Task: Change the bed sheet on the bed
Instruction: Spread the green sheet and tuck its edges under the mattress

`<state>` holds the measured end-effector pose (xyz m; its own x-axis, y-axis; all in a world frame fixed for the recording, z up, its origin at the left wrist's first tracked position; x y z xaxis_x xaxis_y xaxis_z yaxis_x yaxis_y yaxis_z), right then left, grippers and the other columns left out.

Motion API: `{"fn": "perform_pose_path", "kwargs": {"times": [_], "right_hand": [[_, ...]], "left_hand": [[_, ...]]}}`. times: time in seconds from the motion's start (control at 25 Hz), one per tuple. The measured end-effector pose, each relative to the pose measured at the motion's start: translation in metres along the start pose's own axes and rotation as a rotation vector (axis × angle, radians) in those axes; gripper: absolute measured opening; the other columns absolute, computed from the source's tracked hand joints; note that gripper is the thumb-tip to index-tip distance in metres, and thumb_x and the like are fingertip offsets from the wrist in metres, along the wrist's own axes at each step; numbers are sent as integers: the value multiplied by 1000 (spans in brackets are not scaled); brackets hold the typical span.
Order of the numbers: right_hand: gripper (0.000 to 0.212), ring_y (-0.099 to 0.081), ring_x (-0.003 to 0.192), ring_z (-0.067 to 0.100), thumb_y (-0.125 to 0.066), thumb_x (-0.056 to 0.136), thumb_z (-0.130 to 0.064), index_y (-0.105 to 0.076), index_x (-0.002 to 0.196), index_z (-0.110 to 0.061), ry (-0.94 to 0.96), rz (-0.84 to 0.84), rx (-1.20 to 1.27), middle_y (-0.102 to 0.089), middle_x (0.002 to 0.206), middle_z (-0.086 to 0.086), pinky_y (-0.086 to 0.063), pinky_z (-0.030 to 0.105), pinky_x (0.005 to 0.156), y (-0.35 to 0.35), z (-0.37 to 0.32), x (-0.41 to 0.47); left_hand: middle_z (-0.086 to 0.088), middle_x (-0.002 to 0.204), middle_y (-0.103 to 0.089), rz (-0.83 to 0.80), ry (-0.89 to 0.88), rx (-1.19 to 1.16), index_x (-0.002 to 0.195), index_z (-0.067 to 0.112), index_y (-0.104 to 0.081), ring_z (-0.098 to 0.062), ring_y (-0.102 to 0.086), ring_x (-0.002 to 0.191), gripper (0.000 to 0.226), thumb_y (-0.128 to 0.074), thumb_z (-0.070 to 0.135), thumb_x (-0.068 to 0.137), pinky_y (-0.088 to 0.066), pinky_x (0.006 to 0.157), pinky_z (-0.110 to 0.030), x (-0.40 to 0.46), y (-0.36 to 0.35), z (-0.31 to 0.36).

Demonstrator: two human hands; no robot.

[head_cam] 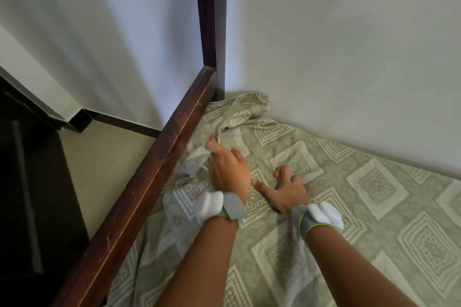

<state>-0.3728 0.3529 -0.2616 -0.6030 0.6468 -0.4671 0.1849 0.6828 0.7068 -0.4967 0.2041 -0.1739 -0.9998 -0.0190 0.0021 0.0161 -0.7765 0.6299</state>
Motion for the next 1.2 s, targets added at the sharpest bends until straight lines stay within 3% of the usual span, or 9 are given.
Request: {"fn": "perform_pose_path", "kwargs": {"times": [0.12, 0.28, 0.44, 0.56, 0.72, 0.88, 1.0, 1.08, 1.2], "right_hand": [[63, -48, 111, 34, -61, 63, -78, -36, 97, -32, 1, -6, -4, -42, 110, 7, -39, 42, 100, -1, 1, 0], [62, -48, 109, 32, -59, 63, -78, -35, 97, -32, 1, 16, -35, -41, 107, 5, -40, 39, 95, 0, 0, 2], [63, -49, 109, 33, -60, 63, -76, -35, 96, -29, -13, -12, -49, -43, 109, 6, -42, 42, 96, 1, -2, -2], [67, -49, 110, 35, -56, 62, -80, -33, 99, -29, -11, -57, -119, -43, 114, 10, -43, 46, 97, -3, -4, 5], [69, -50, 116, 37, -60, 71, -70, -36, 115, -23, -26, -180, -206, -46, 125, 13, -45, 44, 97, -1, -14, 20], [44, -56, 111, 32, -59, 87, -40, -51, 117, -9, 316, 102, -90, -62, 116, 17, -42, 34, 89, 45, -102, 62], [52, -63, 96, 30, -69, 82, -34, -46, 122, -12, 318, -18, 186, -67, 107, 14, -49, 39, 84, 39, -143, 96], [36, -66, 76, 30, -69, 82, -27, -52, 111, -14, 333, -125, 256, -70, 90, 11, -56, 42, 74, 19, -164, 104], [36, -65, 96, 33, -57, 87, -19, -55, 122, -17, 712, 135, 179, -69, 104, 14, -48, 36, 84, 34, -216, 94]], "left_hand": [[-22, 131, -52, -61, -122, 421, 143, 2, -22, -35, -49, 120, 71, -58, 26, 87, -26, 100, -42, 32, -3, -17], [-16, 153, -28, -90, -172, 426, 150, 10, -5, -32, -22, 142, 94, -58, 48, 82, -12, 113, -52, 30, -15, -15], [-2, 161, -6, -198, -204, 546, 152, 22, -2, -29, 3, 148, 85, -30, 68, 86, 6, 110, -67, -17, -47, -34], [-3, 160, -9, -201, 27, 547, 151, 28, -10, -33, -3, 146, 87, -27, 76, 81, -1, 107, -71, 11, -57, -59], [-6, 155, -23, -94, -28, 548, 149, 27, -18, -35, -18, 142, 81, -28, 73, 82, -10, 105, -72, 22, -68, -56], [-10, 150, -33, 16, -99, 587, 147, 22, -24, -37, -29, 138, 75, -27, 67, 87, -17, 103, -72, 24, -72, -65], [-11, 149, -34, 27, -104, 595, 148, 21, -23, -36, -29, 138, 74, -27, 65, 87, -19, 102, -71, 21, -74, -67], [-10, 150, -33, 43, -114, 582, 149, 22, -21, -34, -29, 138, 75, -25, 64, 88, -19, 102, -70, 19, -75, -70], [-4, 158, -19, 44, -107, 596, 152, 25, -11, -31, -22, 143, 73, -19, 63, 90, -15, 106, -67, 22, -76, -71]]}}
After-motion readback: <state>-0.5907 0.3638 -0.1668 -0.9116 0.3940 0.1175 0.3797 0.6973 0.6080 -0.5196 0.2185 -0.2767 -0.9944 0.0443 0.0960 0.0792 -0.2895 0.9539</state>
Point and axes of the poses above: each hand's wrist, its own x-axis towards the middle knuckle, its own y-axis out of the back of the hand, z = x × y, the point moved 8 cm from there along x, towards the middle knuckle
